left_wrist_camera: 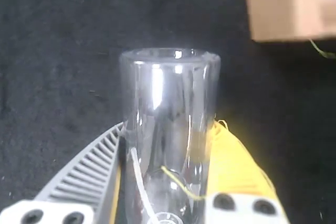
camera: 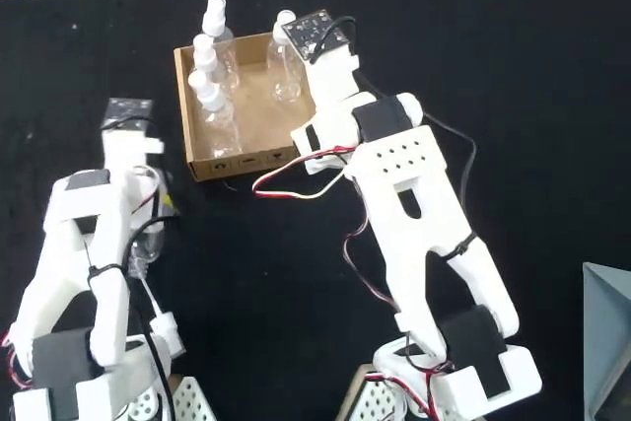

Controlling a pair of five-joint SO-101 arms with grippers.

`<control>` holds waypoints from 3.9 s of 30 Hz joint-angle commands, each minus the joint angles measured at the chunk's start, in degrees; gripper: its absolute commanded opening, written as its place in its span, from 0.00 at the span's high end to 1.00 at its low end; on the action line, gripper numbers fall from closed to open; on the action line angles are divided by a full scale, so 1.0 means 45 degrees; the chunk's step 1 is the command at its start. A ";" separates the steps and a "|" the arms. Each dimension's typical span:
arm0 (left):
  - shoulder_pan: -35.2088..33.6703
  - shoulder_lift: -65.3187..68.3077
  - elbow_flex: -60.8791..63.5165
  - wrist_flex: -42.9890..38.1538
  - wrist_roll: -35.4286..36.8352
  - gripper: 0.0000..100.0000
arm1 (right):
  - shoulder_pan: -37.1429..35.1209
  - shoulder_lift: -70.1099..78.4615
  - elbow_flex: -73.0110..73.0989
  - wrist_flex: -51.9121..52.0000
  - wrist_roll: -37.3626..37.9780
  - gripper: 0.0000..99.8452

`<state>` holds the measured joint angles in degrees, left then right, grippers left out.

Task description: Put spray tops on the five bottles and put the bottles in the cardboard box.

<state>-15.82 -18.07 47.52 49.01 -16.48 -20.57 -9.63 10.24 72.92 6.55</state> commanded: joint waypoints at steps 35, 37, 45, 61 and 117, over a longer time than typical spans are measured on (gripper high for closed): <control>0.6965 -0.0117 -0.2315 0.2872 0.1328 0.71 | 0.3458 -0.0733 -0.2081 0.1368 0.1016 0.62; 0.7043 -0.0156 -0.2315 0.2930 0.1348 0.72 | 0.3477 -0.0713 -0.2081 0.1348 0.1035 0.62; 0.6515 -0.0293 -0.2686 0.3204 0.1582 0.72 | 0.3438 -0.0654 -0.2061 0.1348 0.1035 0.62; 0.4464 -0.4864 -0.1553 0.4005 0.2813 0.72 | 0.3399 -0.0654 -0.2042 0.1426 0.1328 0.62; -0.1573 -0.4904 0.0342 0.0176 0.6212 0.71 | -0.4259 -0.0654 0.1807 0.2598 0.7092 0.62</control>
<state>-21.89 -37.76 50.15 50.86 11.38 -38.42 -9.63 17.89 87.34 35.65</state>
